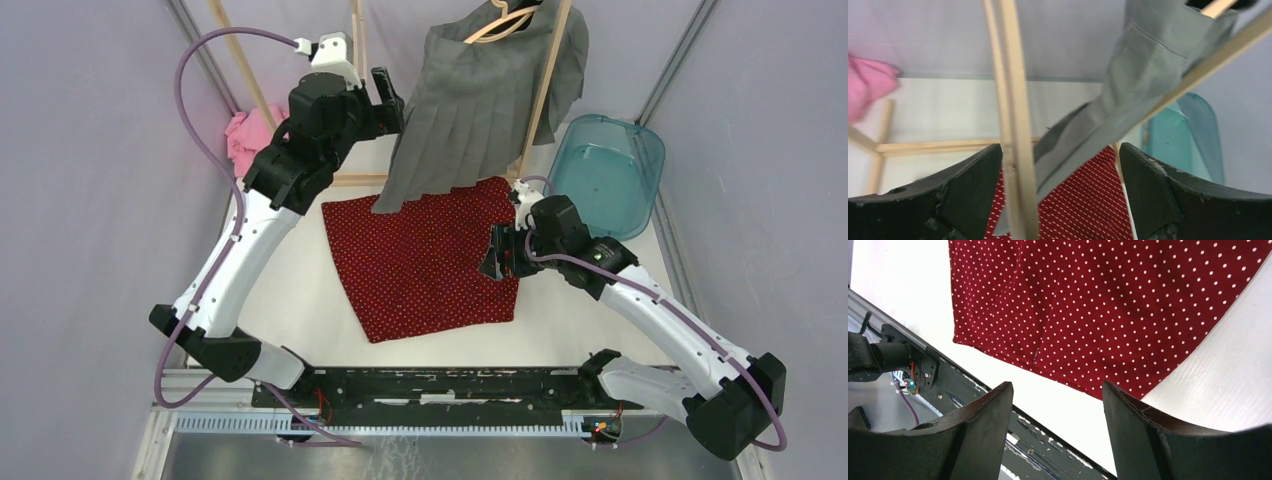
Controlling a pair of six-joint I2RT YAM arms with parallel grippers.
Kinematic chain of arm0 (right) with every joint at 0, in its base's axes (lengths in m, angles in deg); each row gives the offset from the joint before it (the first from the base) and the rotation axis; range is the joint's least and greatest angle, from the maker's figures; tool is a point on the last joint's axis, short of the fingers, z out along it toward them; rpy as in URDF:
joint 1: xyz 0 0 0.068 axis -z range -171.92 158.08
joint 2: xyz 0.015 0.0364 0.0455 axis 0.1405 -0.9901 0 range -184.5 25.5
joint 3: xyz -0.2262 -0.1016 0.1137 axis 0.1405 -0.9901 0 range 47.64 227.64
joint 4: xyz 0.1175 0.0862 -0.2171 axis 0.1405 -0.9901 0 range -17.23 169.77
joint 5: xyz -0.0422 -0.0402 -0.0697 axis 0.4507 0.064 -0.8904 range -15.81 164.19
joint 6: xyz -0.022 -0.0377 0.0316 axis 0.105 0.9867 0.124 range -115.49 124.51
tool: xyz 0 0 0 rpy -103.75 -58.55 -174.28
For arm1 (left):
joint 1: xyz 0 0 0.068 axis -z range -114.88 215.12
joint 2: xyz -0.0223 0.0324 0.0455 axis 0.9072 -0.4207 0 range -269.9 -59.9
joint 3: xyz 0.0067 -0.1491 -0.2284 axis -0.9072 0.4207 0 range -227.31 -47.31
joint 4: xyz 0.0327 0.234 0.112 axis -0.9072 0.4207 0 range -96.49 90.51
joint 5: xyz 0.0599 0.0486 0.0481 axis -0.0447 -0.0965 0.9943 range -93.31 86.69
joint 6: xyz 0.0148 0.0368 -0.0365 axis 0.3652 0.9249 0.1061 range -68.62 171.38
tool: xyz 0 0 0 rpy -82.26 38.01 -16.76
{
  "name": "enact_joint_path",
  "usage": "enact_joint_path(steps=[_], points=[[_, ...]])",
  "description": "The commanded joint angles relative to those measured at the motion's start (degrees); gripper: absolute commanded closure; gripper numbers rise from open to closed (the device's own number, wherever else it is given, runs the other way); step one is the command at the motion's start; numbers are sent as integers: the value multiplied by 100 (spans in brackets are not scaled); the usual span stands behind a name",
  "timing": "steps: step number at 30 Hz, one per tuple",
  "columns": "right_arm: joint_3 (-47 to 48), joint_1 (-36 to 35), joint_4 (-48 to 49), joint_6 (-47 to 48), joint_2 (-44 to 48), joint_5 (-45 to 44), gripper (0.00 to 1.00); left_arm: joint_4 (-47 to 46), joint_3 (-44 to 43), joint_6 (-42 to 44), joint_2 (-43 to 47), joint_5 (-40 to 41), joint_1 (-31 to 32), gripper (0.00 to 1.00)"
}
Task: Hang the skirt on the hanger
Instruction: Pick up the hanger from the clothesline.
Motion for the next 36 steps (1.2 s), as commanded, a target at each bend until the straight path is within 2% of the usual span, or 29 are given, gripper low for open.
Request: enact_joint_path(steps=[1, 3, 8, 13, 23, 27, 36], points=[[-119, -19, 274, -57, 147, 71, 29, -201, -404, 714, 54, 1539, 132, 8], [-170, -19, 323, -78, 151, 90, 29, -206, -399, 810, 72, 1879, 185, 9], [-232, -19, 432, -101, 100, 162, 29, -526, -211, 1048, 149, 2051, 207, 16], [-277, -19, 464, -110, 124, 179, 29, -751, -182, 1273, -36, 2059, 206, 36], [-415, -19, 517, -110, 150, 187, 29, -952, -29, 1458, 53, 2242, 205, 83], [-410, -23, 520, -110, 168, 179, 29, -1465, 394, 1643, 364, 2248, 210, 93], [-465, -19, 539, -111, 200, 200, 29, -2395, 909, 2233, 861, 2120, 204, 94]])
